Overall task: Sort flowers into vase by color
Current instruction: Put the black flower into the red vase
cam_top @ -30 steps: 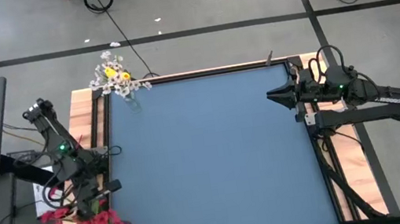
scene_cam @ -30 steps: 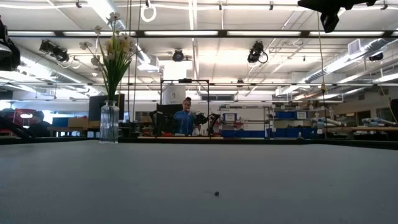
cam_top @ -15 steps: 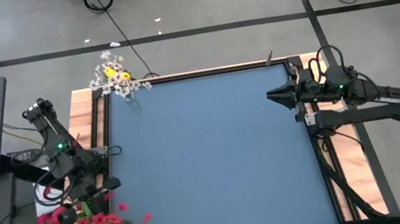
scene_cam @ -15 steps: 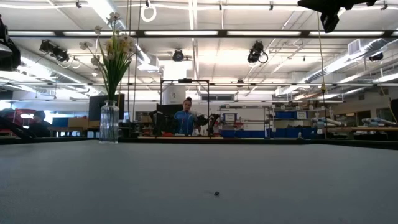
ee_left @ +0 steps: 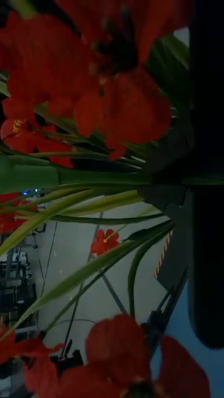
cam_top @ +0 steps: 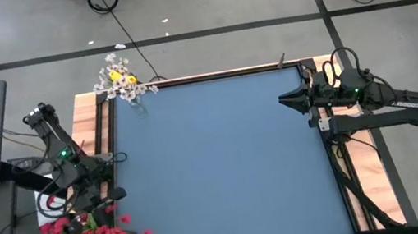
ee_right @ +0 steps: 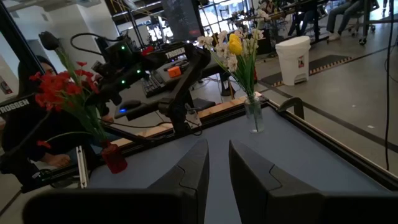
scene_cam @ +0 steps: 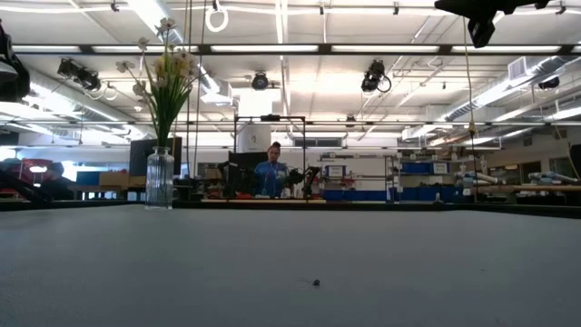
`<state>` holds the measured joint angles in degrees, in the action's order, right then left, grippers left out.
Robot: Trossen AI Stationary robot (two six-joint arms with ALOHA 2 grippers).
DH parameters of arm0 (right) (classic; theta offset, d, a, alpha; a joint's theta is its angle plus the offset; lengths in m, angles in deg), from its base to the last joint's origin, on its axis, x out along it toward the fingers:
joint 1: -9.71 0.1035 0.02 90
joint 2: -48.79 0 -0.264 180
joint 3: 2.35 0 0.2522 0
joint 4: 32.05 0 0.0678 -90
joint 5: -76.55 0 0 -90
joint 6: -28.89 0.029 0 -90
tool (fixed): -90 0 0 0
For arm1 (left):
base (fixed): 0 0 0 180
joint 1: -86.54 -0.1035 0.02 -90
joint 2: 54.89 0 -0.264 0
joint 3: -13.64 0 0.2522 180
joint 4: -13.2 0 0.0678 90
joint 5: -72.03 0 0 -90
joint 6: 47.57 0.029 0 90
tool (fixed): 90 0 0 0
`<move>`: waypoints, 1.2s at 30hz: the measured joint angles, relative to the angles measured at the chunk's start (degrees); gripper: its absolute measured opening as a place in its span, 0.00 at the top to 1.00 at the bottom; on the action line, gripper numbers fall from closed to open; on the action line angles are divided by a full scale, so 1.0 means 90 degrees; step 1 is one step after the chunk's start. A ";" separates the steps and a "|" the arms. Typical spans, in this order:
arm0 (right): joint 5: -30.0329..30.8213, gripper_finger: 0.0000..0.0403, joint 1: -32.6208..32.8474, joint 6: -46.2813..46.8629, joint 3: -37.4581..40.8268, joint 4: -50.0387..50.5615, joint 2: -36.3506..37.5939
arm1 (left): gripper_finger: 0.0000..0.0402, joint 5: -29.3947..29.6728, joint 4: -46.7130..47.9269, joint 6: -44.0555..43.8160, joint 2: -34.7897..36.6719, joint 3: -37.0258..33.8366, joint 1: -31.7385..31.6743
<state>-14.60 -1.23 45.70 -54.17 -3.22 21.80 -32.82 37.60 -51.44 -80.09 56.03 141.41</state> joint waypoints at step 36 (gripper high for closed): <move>0.0000 0.82 -0.0002 0.0000 0.0000 0.0000 0.0000 | 0.96 0.0647 -0.0906 -0.2097 -0.0116 0.0007 -0.0532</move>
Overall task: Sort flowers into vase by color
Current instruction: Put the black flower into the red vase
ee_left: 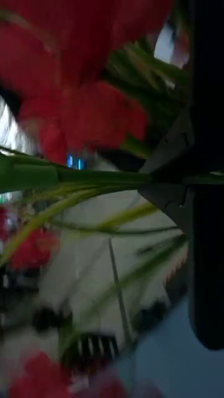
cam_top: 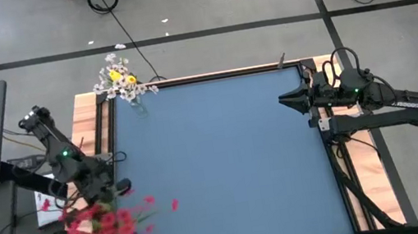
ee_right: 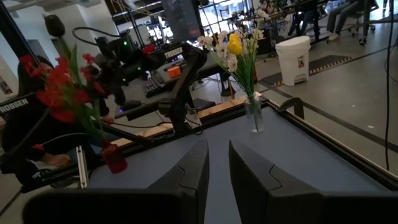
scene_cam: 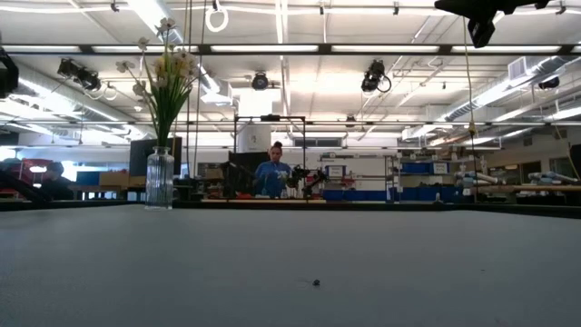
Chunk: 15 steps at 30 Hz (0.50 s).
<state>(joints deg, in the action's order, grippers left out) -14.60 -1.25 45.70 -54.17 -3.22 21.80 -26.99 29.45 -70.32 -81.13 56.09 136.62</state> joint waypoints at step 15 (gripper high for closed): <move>0.0000 0.82 0.0000 0.0000 0.0000 0.0000 0.0000 | 0.86 -0.0283 0.1585 0.0830 -0.0034 0.1523 0.0176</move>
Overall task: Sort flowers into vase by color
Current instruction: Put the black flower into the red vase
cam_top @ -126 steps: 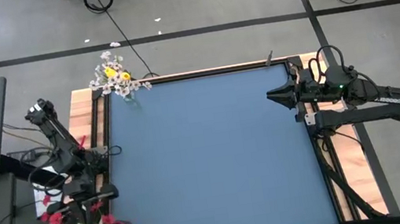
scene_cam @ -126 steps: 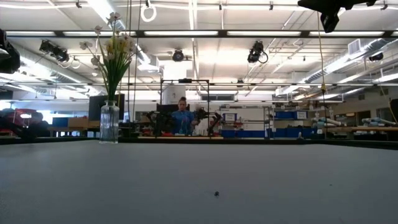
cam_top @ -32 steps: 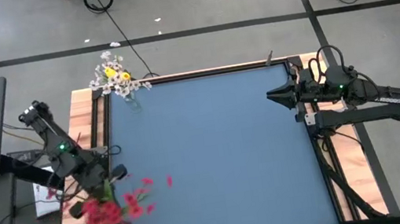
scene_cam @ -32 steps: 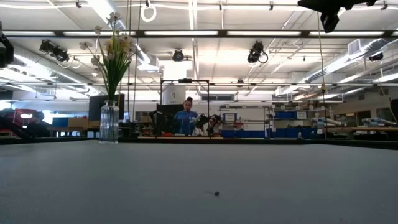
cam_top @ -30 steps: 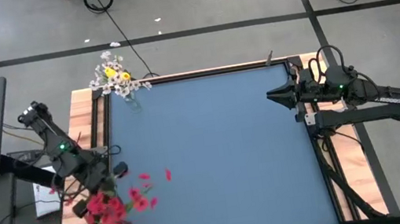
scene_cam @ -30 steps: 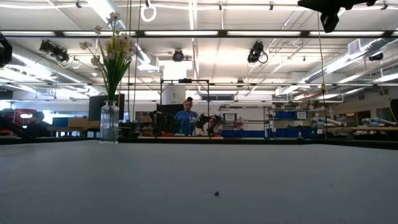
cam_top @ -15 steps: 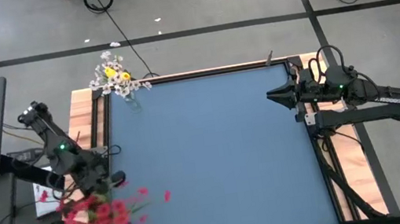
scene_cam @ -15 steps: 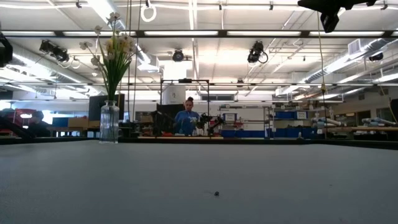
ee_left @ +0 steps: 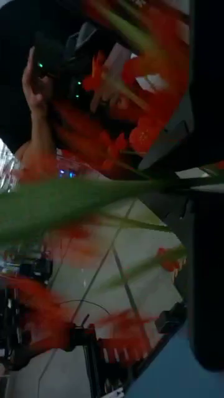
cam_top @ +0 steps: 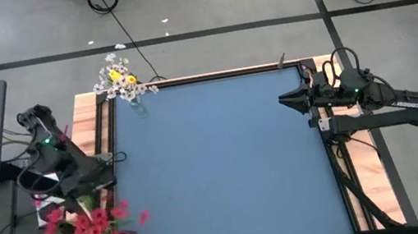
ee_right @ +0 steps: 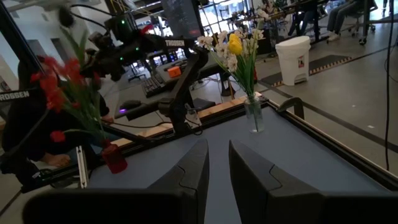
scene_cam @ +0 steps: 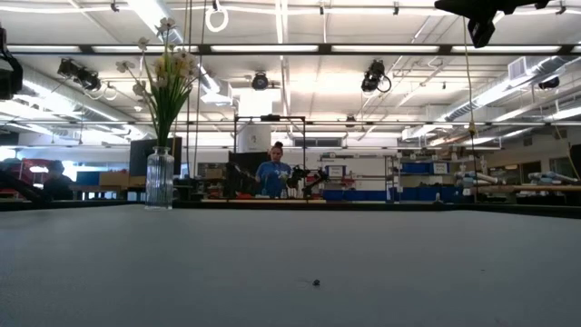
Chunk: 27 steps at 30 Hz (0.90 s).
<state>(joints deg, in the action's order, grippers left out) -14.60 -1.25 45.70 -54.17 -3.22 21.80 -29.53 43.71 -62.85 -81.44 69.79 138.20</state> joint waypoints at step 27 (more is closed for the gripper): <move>0.0000 0.82 0.0001 0.0000 0.0000 0.0000 0.0001 | 0.95 0.0448 0.1097 -0.0207 -0.0051 0.0850 -0.0001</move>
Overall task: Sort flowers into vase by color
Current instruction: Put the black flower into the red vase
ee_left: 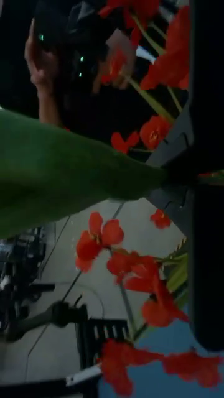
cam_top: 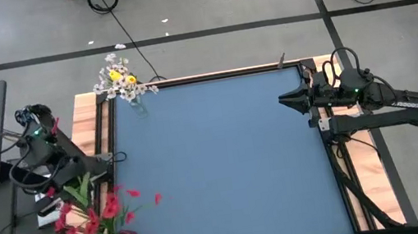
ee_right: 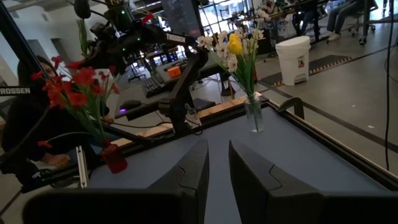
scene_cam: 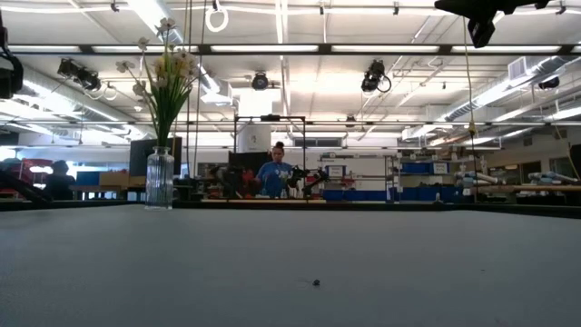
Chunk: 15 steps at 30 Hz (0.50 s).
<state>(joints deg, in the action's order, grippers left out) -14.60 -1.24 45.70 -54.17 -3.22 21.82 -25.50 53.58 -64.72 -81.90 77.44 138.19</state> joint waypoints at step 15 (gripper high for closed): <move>0.0000 0.82 0.0000 -0.0001 0.0000 0.0000 0.0000 | 0.78 -0.0136 0.0180 -0.0279 -0.0131 0.0002 0.0000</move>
<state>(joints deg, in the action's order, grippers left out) -14.60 -1.24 45.69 -54.17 -3.22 21.81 -26.73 55.20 -67.23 -83.07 77.46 138.19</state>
